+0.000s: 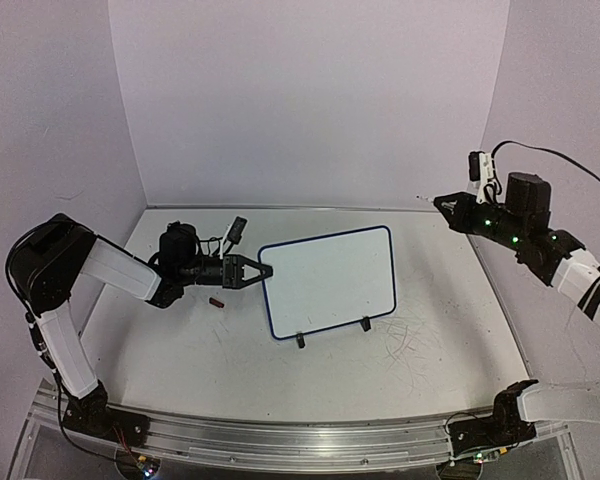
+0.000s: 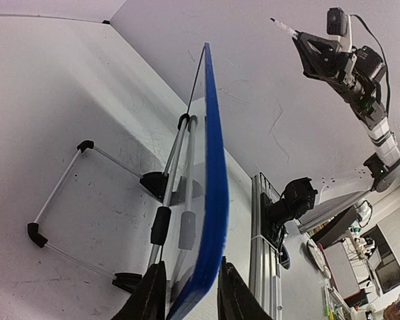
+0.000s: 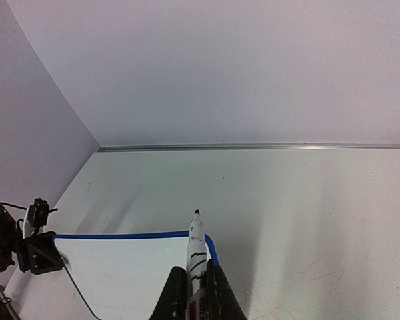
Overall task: Write a sentence on the whiteboard
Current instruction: Hold the whiteboard at the center of the board.
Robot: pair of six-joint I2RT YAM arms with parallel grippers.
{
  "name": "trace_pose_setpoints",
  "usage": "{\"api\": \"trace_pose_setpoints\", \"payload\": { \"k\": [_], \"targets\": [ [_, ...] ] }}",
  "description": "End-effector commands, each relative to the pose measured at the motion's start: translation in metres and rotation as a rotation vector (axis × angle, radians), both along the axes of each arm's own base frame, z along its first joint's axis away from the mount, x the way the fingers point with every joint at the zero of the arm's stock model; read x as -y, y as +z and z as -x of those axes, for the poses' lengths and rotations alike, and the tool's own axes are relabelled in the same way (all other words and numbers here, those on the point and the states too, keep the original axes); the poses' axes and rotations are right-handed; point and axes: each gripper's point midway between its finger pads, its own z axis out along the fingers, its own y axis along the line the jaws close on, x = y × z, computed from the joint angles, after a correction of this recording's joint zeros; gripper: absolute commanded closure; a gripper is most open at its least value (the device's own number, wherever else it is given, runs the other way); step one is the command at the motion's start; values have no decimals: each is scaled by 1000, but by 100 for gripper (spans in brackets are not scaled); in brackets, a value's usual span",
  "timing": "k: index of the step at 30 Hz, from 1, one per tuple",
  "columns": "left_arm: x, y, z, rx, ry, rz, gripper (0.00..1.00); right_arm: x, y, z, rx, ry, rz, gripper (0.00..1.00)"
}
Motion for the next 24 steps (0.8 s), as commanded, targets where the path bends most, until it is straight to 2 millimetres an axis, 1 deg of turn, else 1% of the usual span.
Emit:
{"api": "trace_pose_setpoints", "payload": {
  "k": [1, 4, 7, 8, 10, 13, 15, 20, 24],
  "targets": [
    [2, 14, 4, 99, -55, 31, 73, 23, 25, -2, 54, -167, 33, 100],
    [1, 12, 4, 101, -59, 30, 73, 24, 28, 1, 69, -166, 40, 100],
    [-2, 14, 2, 109, -48, 30, 72, 12, 28, 3, 72, -97, 45, 100],
    [-4, 15, 1, 114, -41, 30, 70, 10, 28, 4, 70, -86, 44, 100],
    [-9, 18, -3, 125, -12, 29, 64, 4, 26, 5, 69, -61, 39, 100],
    [-15, 18, -7, 130, 14, 25, 61, -1, 26, 7, 72, -36, 32, 100],
    [-15, 17, -5, 126, 10, 24, 60, -4, 27, 7, 77, -22, 29, 100],
    [-11, 3, 5, 90, -6, 8, 59, -11, 30, 9, 91, 1, 27, 100],
    [-12, -1, 12, 80, -10, 6, 60, -17, 31, 11, 96, 27, 24, 100]
  ]
}}
